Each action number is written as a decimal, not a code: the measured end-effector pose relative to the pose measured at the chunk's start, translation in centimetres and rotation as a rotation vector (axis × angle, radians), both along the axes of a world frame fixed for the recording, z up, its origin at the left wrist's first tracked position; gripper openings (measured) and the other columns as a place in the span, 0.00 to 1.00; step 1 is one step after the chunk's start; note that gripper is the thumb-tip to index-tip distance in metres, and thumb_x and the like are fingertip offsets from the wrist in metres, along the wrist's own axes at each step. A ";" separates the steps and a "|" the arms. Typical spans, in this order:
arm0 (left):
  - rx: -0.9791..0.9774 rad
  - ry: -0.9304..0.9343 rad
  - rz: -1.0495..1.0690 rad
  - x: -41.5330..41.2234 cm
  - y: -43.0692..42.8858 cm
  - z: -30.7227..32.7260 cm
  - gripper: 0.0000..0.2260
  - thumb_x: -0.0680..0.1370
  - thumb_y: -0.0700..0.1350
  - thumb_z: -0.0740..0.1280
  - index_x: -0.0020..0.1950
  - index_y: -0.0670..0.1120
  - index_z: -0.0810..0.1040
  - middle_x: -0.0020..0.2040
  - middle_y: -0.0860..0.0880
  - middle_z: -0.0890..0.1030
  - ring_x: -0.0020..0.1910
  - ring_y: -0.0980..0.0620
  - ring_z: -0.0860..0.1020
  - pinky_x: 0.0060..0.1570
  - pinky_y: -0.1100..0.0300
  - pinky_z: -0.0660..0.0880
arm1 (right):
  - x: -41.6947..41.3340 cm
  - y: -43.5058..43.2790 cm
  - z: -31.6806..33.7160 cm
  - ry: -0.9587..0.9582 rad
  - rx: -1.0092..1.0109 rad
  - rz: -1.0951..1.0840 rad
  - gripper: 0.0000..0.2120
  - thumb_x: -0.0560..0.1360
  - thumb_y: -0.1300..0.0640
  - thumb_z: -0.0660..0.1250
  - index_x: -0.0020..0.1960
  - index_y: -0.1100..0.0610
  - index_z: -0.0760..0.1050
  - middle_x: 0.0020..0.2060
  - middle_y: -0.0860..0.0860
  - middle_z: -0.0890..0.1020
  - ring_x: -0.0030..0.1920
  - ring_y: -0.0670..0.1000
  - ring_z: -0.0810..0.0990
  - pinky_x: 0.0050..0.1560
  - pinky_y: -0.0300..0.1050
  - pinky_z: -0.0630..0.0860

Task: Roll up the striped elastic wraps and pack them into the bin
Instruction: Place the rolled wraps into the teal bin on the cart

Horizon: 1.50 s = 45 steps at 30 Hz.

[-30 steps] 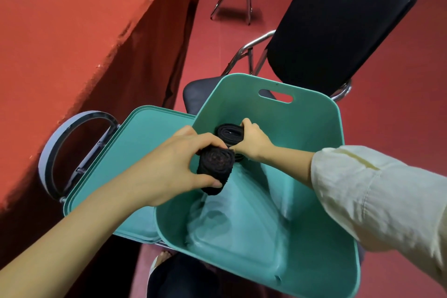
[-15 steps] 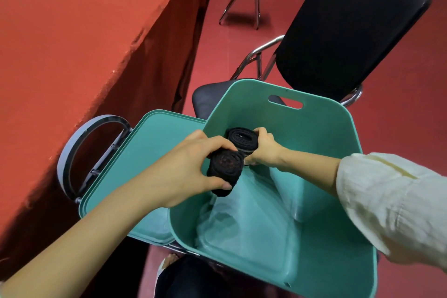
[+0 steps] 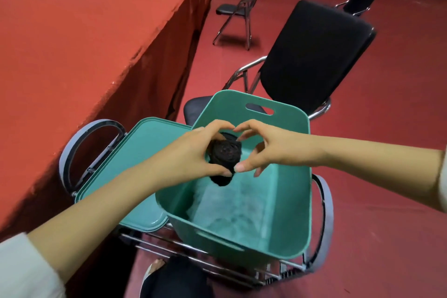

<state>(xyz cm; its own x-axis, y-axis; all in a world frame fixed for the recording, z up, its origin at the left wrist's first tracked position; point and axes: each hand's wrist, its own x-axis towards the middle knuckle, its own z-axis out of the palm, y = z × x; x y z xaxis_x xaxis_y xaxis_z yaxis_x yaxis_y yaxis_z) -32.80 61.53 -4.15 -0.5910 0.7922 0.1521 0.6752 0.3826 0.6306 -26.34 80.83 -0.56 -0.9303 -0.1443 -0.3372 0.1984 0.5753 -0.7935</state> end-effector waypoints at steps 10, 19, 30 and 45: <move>0.094 -0.149 -0.041 2.5 1.8 0.3 0.31 0.68 0.41 0.78 0.66 0.54 0.68 0.56 0.54 0.75 0.42 0.56 0.79 0.47 0.63 0.76 | 4.0 0.9 -0.2 0.100 -0.021 -0.116 0.18 0.69 0.61 0.76 0.56 0.58 0.75 0.51 0.55 0.80 0.39 0.49 0.84 0.42 0.38 0.81; -0.168 0.214 0.155 -1.5 -2.9 -1.3 0.27 0.67 0.67 0.62 0.59 0.54 0.79 0.73 0.51 0.65 0.69 0.48 0.63 0.69 0.50 0.61 | -0.6 2.7 -1.7 0.003 0.399 -0.102 0.19 0.70 0.58 0.75 0.53 0.57 0.68 0.47 0.55 0.80 0.34 0.49 0.80 0.33 0.43 0.81; -0.135 0.006 0.205 -3.0 -4.2 -3.3 0.16 0.75 0.51 0.70 0.62 0.54 0.76 0.68 0.56 0.73 0.66 0.58 0.70 0.58 0.72 0.59 | -8.4 2.9 -7.4 -0.127 0.658 -0.136 0.17 0.71 0.61 0.72 0.49 0.59 0.63 0.43 0.57 0.78 0.38 0.57 0.82 0.38 0.49 0.79; -0.069 -0.042 0.194 -3.1 -3.5 -2.8 0.12 0.74 0.51 0.71 0.57 0.55 0.79 0.50 0.66 0.78 0.44 0.77 0.71 0.46 0.81 0.62 | -10.5 4.0 -10.2 -0.112 0.570 -0.203 0.17 0.70 0.65 0.73 0.52 0.62 0.67 0.49 0.60 0.76 0.41 0.62 0.84 0.43 0.54 0.82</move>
<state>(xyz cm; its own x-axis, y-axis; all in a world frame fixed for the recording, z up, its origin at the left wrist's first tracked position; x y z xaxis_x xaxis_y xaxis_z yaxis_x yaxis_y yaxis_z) -35.90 58.02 -6.99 -0.7384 0.6704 0.0733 0.5579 0.5462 0.6248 -36.80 84.85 -10.76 -0.8746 0.2636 -0.4069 0.4128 0.8450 -0.3399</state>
